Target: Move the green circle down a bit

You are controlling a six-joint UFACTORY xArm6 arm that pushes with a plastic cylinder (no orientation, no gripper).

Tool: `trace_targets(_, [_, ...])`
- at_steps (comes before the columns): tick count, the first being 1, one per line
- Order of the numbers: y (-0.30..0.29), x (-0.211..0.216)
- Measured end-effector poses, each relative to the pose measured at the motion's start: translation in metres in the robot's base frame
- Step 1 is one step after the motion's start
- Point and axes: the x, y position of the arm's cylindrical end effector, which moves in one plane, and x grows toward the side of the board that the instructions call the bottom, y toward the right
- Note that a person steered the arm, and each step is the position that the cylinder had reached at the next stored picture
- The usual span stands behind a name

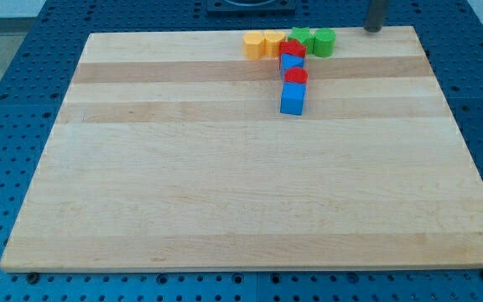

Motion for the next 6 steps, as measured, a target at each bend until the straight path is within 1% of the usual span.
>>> trace_targets(1, [-0.028,0.000])
trace_targets(6, [-0.043,0.000])
